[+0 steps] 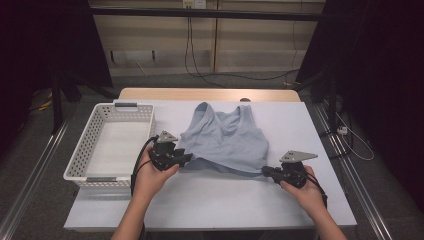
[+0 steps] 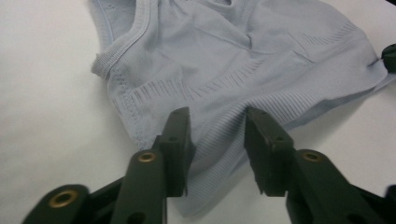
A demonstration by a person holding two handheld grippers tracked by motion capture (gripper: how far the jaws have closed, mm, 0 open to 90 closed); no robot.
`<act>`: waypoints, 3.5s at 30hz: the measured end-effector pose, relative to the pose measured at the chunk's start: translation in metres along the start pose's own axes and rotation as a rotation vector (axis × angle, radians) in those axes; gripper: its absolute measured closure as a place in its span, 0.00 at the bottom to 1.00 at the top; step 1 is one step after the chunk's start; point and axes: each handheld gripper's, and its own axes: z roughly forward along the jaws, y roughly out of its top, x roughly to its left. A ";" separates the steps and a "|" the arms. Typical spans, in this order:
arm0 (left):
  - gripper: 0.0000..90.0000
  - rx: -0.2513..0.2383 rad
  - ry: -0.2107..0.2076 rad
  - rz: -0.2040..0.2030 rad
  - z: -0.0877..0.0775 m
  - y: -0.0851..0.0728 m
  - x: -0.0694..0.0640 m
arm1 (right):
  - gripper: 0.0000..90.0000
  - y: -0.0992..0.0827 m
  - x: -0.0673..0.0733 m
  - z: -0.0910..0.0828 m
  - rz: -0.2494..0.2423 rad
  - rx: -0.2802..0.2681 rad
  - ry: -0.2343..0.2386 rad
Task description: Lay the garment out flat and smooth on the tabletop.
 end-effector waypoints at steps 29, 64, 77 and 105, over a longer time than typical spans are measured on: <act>0.43 -0.048 -0.035 -0.068 -0.008 0.014 0.004 | 0.62 0.018 0.000 0.003 0.000 -0.105 -0.046; 0.54 0.047 0.024 0.017 0.033 0.002 0.005 | 0.67 0.023 0.009 0.024 -0.045 -0.071 -0.029; 0.60 0.037 0.063 0.043 0.049 -0.002 0.009 | 0.71 0.014 0.003 0.039 -0.028 0.004 -0.059; 0.79 0.024 0.086 0.023 0.056 0.003 0.013 | 0.97 0.018 -0.007 0.029 -0.006 -0.093 -0.123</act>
